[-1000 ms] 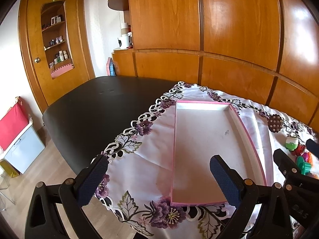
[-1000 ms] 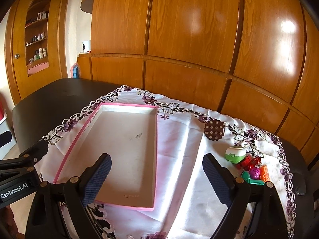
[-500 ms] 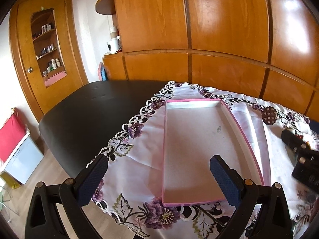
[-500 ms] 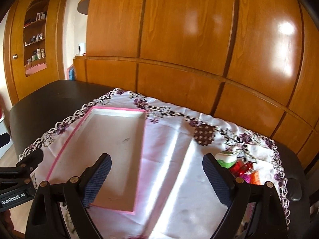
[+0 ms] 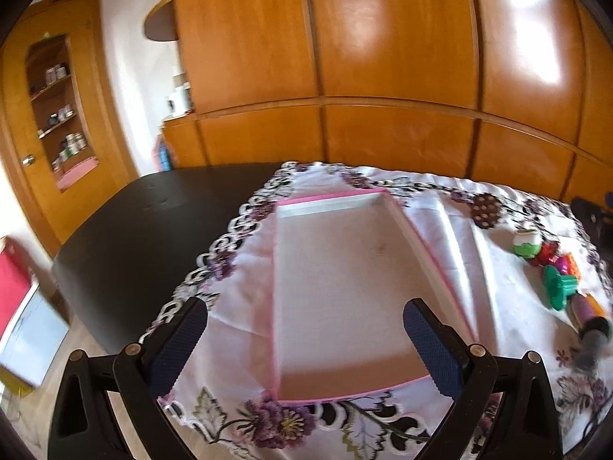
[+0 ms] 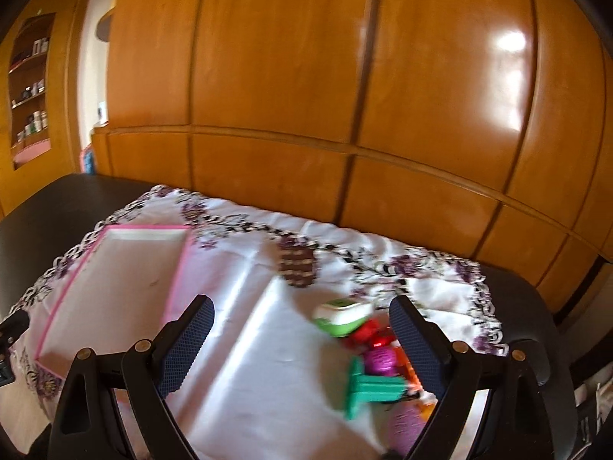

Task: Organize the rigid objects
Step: 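Grasp the brown spiky roller with the left gripper while the right tool approaches the toys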

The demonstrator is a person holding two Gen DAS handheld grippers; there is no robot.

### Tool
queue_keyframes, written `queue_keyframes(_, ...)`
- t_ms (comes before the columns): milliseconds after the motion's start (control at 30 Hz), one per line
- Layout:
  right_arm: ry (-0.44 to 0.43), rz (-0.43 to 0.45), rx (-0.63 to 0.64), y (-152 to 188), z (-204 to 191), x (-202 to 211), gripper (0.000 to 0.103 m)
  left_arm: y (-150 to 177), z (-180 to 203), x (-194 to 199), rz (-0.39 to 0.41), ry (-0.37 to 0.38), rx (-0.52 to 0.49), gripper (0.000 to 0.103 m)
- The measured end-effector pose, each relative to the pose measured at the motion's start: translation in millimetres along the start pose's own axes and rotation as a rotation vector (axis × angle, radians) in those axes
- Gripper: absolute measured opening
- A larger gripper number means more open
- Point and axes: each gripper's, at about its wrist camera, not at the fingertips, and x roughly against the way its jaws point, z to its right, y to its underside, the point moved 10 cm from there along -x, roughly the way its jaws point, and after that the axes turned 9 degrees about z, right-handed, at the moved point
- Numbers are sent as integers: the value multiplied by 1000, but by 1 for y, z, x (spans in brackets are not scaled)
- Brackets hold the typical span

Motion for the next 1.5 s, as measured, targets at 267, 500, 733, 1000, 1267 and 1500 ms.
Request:
queue_keyframes(267, 108, -25, -119, 8, 98, -26, 94, -14, 49, 5, 11, 223, -13, 103)
queue_keyframes(500, 188, -82, -438, 46, 185, -39, 94, -21, 99, -6, -41, 365, -47, 103)
queue_keyframes(733, 149, -112, -601, 60, 202, -39, 94, -28, 156, -30, -94, 395, -127, 103)
queue_keyframes(1000, 82, -156, -572, 61, 184, -48, 94, -35, 201, -91, -234, 413, -99, 103)
queue_keyframes(1267, 28, -155, -555, 57, 173, -49, 94, -57, 250, -163, -269, 388, -106, 103)
queue_keyframes(1500, -8, -176, -592, 60, 171, -53, 94, -62, 298, -215, -319, 408, -106, 103)
